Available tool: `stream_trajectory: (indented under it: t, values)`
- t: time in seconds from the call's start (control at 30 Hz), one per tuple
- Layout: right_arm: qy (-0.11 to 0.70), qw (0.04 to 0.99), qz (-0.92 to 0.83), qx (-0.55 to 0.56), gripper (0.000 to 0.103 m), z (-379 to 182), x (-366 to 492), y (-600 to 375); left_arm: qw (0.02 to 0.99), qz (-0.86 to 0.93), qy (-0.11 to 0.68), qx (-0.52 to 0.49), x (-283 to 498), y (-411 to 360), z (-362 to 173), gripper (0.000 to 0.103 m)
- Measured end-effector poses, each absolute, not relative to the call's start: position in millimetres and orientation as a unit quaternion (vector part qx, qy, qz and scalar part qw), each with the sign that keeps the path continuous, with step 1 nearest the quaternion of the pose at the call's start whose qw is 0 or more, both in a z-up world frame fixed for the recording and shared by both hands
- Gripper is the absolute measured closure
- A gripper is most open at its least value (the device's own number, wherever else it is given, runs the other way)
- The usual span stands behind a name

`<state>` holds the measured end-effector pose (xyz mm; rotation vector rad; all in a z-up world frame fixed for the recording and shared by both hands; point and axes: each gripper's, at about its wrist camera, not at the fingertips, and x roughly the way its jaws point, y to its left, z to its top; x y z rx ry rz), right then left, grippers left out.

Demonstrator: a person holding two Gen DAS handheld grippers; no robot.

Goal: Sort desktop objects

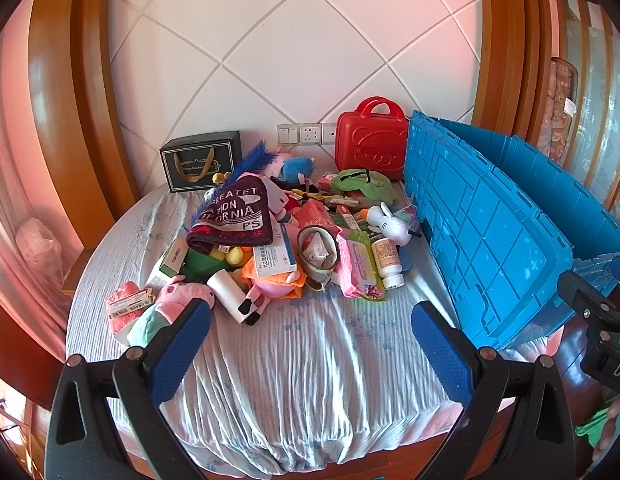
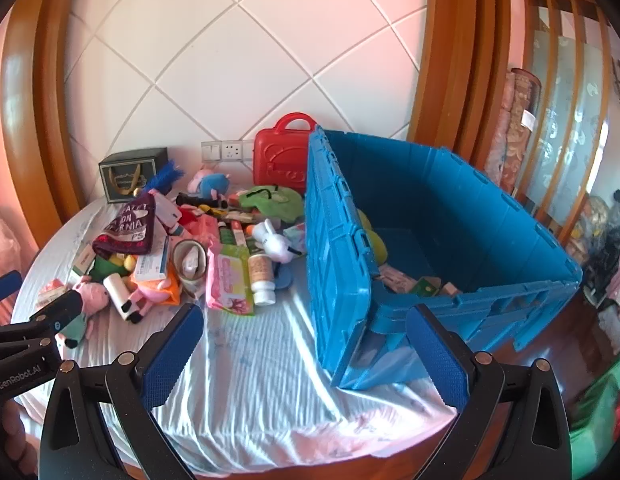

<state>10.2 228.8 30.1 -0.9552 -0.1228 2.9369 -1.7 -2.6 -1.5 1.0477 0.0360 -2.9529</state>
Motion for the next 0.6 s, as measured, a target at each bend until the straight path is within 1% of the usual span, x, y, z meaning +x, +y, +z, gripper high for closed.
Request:
stream_trajectory:
  t: [0.6]
  values:
    - [-0.044,0.032,0.947,-0.316,0.0,34.3,12.4,223.6,-0.007,-0.941,0.012,0.338,1.6,-4.0,-4.2,0.001]
